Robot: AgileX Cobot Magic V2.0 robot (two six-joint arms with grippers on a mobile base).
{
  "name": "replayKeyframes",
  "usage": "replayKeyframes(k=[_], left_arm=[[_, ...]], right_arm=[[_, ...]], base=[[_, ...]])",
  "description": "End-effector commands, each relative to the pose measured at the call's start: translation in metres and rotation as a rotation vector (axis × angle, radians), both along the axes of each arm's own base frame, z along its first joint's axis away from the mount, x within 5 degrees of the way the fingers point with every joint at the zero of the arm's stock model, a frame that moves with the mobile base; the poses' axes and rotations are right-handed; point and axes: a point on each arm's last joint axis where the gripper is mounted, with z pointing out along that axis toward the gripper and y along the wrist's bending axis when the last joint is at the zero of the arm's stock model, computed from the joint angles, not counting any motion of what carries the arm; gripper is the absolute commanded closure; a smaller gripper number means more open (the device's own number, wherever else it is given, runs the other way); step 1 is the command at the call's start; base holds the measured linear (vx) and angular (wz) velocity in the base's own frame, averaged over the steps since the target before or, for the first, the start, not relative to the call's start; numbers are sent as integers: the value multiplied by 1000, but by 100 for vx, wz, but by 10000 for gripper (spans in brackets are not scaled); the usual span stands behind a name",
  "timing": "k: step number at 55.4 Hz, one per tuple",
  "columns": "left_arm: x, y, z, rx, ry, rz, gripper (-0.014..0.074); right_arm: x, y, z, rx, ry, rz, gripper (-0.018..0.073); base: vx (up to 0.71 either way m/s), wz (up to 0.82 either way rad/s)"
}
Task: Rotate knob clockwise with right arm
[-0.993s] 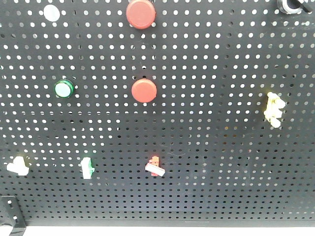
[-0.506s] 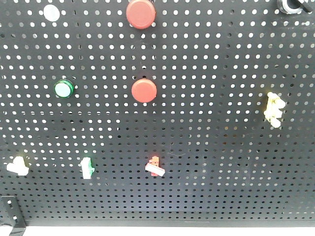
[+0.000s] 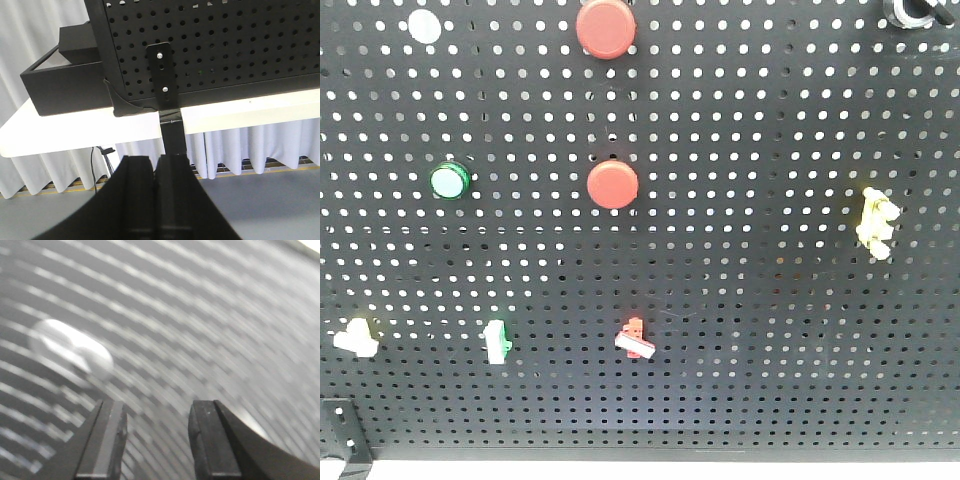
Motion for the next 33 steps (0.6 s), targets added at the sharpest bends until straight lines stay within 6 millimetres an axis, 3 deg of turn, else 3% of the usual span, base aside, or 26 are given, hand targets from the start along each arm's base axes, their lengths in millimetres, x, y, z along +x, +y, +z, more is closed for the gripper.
replayKeyframes(k=[1,10,33], left_arm=[[1,-1,-1,-10,-66,-13,603],[1,-1,-1,-10,-66,-13,603],[1,-1,-1,-10,-66,-13,603]], right_arm=[[-1,14,23,-78,-74,40,184],[10,28,29,-155,-60,44,192],[29,34,22,-240,-34,14,231]], base=[[0,0],[0,0],[0,0]])
